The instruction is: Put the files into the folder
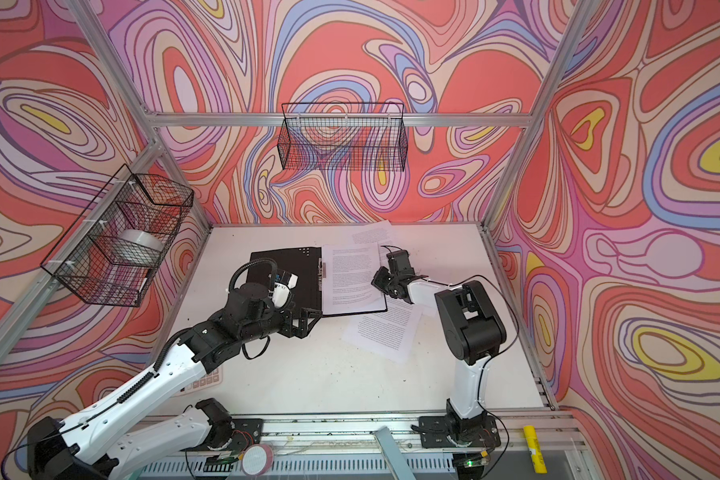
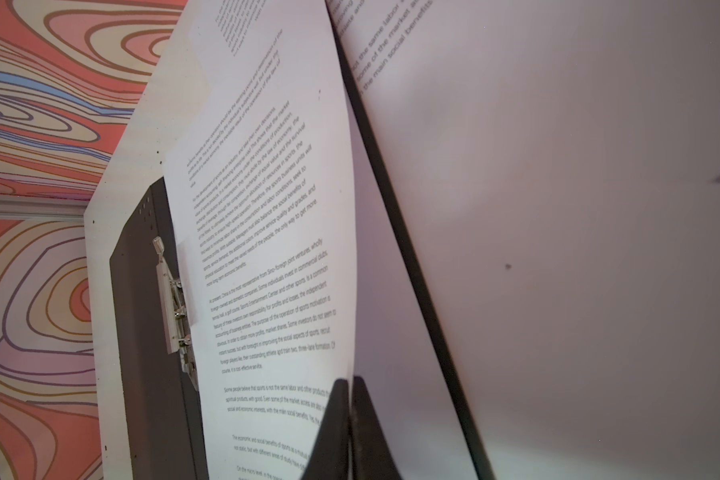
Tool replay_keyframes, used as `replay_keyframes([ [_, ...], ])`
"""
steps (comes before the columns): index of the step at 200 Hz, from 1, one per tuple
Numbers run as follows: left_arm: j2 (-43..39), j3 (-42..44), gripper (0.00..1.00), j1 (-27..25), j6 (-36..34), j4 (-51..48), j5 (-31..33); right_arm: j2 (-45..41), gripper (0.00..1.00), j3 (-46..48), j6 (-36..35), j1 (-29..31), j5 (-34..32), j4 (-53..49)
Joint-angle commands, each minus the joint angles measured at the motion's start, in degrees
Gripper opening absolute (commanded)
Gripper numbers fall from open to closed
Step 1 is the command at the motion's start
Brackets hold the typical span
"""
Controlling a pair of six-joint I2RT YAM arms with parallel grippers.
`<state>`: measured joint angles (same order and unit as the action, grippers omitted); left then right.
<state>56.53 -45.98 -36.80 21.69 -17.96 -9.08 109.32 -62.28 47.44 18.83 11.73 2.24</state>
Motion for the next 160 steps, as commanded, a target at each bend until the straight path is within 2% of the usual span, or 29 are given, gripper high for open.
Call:
replay_keyframes([
  [1,0.55,-0.59,1.0,0.52,0.51,0.99,-0.59,1.5,0.0,0.49,-1.47,0.42,0.66,1.24],
  [160,1.06,-0.5,1.0,1.11,1.07,1.26,-1.27,3.3,0.0,-0.69,-2.58,0.47,2.16,2.0],
])
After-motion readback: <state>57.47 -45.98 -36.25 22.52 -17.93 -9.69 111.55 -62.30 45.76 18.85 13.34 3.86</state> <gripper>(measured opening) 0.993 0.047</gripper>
